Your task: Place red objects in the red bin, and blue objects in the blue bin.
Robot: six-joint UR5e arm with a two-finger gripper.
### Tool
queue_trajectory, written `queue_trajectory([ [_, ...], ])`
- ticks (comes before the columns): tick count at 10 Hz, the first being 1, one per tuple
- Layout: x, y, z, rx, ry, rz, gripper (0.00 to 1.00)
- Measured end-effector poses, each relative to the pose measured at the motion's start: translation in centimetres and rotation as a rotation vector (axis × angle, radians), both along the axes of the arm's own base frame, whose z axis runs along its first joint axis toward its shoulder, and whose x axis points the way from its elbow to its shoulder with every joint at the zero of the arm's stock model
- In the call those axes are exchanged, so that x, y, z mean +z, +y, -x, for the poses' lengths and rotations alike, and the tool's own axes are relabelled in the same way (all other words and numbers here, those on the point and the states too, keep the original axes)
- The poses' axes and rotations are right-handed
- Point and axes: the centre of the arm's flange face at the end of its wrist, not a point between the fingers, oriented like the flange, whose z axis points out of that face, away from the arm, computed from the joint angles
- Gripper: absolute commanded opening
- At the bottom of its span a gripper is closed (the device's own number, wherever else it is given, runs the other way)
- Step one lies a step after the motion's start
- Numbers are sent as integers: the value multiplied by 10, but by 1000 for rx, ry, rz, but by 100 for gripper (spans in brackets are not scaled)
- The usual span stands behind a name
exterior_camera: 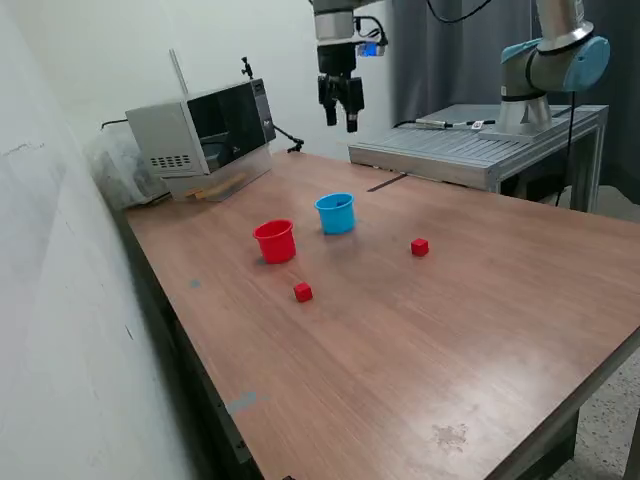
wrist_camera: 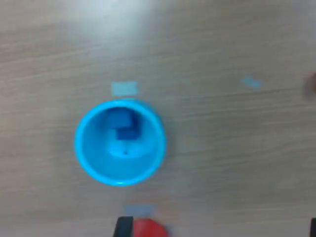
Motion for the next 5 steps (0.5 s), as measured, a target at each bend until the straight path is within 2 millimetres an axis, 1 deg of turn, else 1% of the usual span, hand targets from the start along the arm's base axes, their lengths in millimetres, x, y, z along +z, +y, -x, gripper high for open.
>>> queue_trajectory([
  [1,28,-31,-17,48,14,-2,100],
  [2,53,-64,-35,100,35,-2,100],
  [3,68,-93,-50,147,53,-1,100],
  [4,77,-115,-61,183,66,1,100],
  [5,81,-134,-68,213,74,10,100],
])
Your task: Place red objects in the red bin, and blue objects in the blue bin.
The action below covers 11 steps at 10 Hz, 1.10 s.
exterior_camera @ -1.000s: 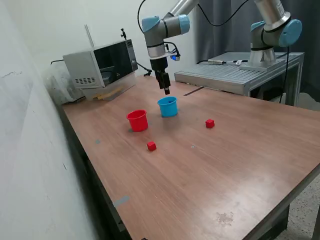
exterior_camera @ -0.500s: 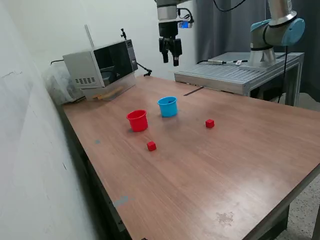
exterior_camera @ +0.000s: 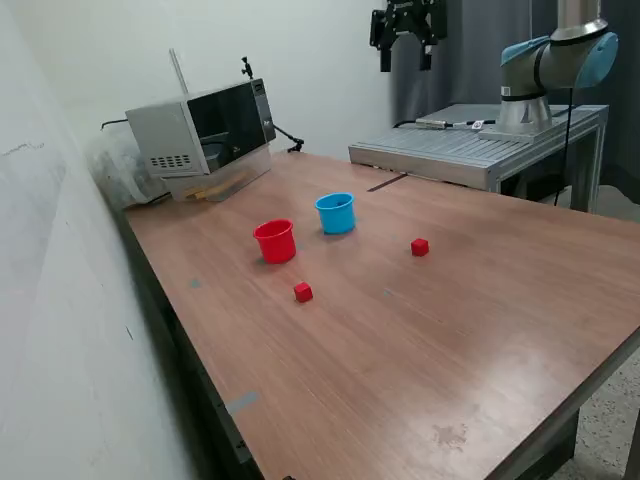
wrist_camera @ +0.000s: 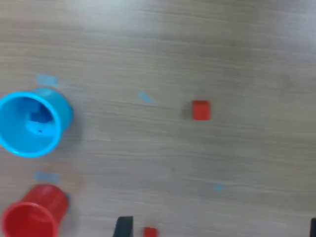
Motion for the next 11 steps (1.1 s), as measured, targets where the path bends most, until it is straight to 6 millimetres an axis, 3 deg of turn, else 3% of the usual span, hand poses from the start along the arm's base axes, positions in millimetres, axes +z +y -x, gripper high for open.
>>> queue_trajectory([
  [2,-1,-24,-7,41,14,40,100],
  [4,-25,-33,-1,56,40,67,100],
  [8,-157,-32,45,45,-38,68,100],
  [11,-219,-30,53,40,-85,62,100],
])
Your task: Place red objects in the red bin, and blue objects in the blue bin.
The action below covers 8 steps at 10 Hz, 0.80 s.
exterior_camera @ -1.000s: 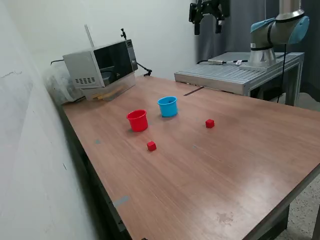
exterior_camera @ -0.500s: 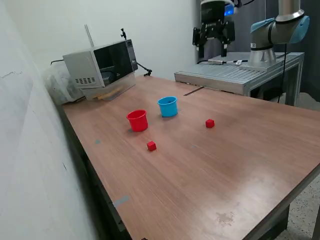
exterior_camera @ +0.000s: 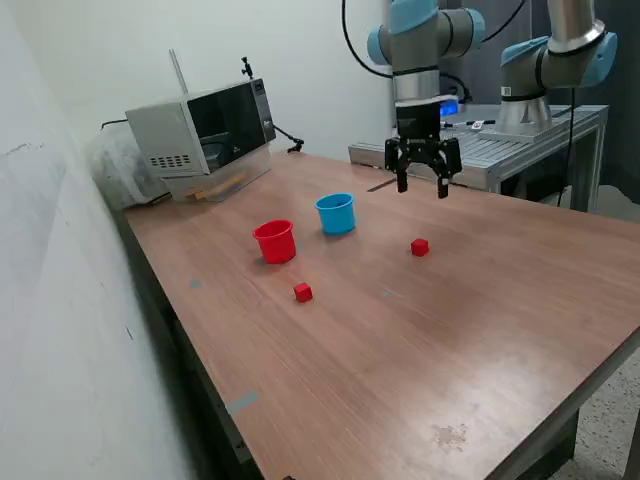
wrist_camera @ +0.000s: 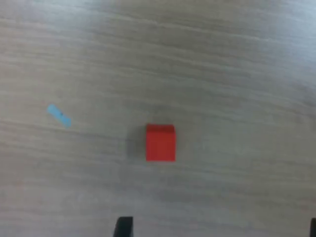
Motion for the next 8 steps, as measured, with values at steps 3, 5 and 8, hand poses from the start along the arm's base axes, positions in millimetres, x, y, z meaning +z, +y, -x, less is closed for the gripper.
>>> queue_trajectory([
  [3,-41,0,2,1,-38,-4,100],
  [5,-57,0,4,1,-51,-6,100],
  [8,-72,5,9,-7,-60,-8,100],
])
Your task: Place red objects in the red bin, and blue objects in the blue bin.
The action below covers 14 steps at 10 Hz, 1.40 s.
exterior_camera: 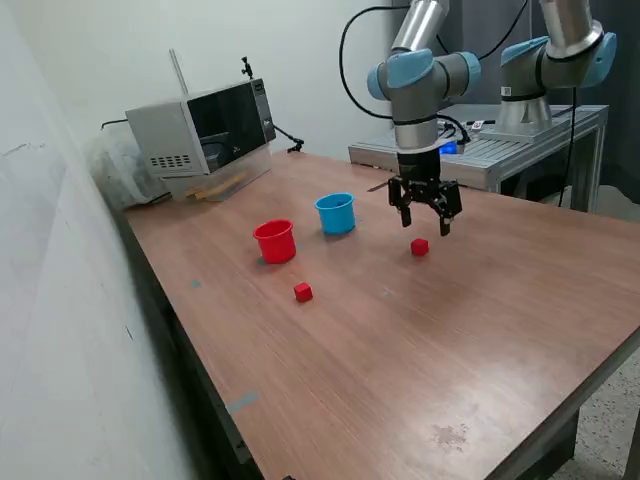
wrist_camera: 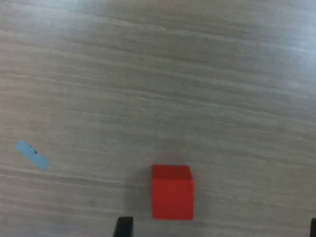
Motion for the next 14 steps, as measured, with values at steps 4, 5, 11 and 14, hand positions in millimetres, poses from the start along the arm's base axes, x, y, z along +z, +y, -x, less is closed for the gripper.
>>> queue_trajectory([
  [4,-18,22,8,-34,-18,-1,100],
  [5,-20,25,8,-38,-20,-2,100],
  [11,-34,27,7,-29,-44,-3,0],
  [14,-42,27,7,-13,-56,-5,0],
])
